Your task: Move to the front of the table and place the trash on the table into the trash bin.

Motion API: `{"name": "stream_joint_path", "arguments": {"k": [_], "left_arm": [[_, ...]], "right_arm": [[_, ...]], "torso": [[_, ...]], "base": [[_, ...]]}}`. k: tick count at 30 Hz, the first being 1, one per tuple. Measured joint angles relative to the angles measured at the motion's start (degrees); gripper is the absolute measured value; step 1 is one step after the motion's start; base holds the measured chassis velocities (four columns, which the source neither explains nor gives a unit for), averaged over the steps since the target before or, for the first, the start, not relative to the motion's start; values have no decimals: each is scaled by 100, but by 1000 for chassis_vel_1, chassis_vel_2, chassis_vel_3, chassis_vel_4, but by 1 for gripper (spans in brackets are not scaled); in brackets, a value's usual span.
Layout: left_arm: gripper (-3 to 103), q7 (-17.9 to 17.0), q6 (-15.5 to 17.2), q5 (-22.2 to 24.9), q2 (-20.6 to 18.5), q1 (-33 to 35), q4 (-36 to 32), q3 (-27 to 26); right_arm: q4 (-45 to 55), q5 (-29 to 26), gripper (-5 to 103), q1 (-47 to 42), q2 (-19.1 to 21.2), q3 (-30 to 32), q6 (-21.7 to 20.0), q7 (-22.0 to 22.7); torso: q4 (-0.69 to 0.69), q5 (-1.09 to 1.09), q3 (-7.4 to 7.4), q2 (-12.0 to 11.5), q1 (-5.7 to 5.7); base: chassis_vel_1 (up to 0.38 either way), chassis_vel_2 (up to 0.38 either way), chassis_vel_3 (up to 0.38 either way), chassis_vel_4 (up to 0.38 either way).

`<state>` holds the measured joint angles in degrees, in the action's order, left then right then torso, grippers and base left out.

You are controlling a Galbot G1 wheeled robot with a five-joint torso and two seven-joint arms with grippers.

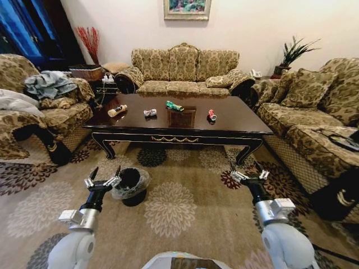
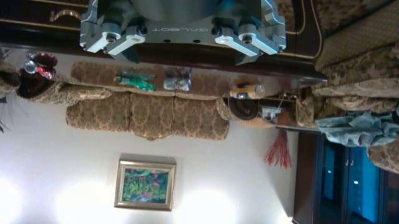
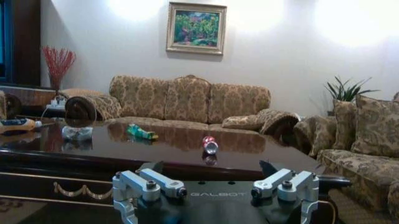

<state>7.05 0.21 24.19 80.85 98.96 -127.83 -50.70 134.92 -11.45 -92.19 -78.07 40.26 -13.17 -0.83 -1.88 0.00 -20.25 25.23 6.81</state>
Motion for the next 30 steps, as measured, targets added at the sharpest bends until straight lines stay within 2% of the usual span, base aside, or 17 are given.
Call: {"name": "stream_joint_path", "arguments": {"k": [30], "left_arm": [[100, -1, -89, 64, 71, 57, -54, -43]], "right_arm": [[-41, 8, 100, -179, -38, 68, 122, -37]], "torso": [[0, 1, 0, 0, 0]], "base": [[0, 0, 0, 0]]}}
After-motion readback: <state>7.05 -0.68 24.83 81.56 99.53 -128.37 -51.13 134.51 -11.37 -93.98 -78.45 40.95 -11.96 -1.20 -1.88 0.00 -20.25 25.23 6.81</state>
